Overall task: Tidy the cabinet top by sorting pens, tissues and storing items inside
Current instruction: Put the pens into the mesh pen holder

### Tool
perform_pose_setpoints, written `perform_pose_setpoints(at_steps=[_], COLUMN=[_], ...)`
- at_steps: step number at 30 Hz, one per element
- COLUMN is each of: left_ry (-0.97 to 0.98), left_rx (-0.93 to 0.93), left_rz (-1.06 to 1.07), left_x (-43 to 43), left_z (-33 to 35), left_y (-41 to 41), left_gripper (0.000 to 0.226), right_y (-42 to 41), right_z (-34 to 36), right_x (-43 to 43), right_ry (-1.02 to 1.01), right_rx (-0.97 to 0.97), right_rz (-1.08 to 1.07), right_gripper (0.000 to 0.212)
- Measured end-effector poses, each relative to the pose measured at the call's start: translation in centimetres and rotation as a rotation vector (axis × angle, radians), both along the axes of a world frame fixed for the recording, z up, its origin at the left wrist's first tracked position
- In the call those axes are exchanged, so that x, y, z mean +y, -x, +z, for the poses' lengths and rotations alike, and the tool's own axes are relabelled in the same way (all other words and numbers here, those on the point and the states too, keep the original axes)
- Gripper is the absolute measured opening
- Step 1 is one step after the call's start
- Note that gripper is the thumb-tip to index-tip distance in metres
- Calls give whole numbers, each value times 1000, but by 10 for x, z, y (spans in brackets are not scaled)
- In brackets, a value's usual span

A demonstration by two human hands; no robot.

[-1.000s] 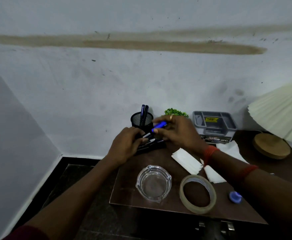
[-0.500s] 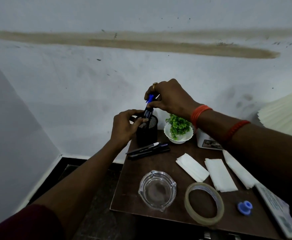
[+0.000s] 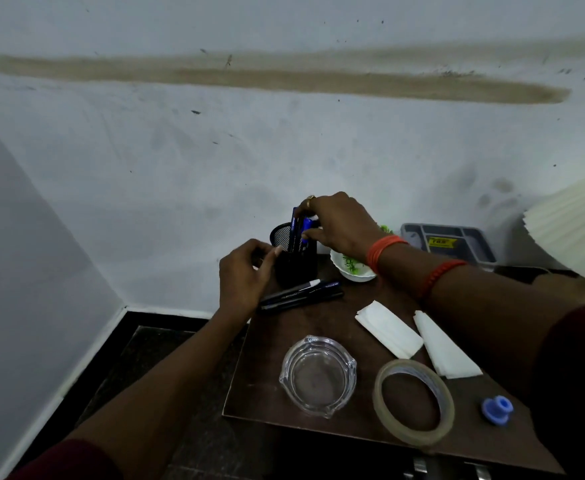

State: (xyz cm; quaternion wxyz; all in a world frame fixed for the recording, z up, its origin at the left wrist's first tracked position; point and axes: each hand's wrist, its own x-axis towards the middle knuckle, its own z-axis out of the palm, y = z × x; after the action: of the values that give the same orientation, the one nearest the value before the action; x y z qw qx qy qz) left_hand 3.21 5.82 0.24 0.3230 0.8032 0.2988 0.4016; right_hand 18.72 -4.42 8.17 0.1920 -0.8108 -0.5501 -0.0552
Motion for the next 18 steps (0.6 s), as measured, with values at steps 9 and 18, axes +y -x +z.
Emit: perform_pose_setpoints(at_steps=[9,18], left_ry=[-135,-255], left_rx=[458,697], left_rz=[-138,-172], left_x=[-10,-21], left_z=[-15,-21], left_y=[6,-1], left_gripper=[18,23], right_y=[45,58], right_z=[-35,-101], right_x=[-50,-50], right_ry=[-398,-224], right_rx=[275,1422], right_rz=[-225,-591], right_gripper=[8,15])
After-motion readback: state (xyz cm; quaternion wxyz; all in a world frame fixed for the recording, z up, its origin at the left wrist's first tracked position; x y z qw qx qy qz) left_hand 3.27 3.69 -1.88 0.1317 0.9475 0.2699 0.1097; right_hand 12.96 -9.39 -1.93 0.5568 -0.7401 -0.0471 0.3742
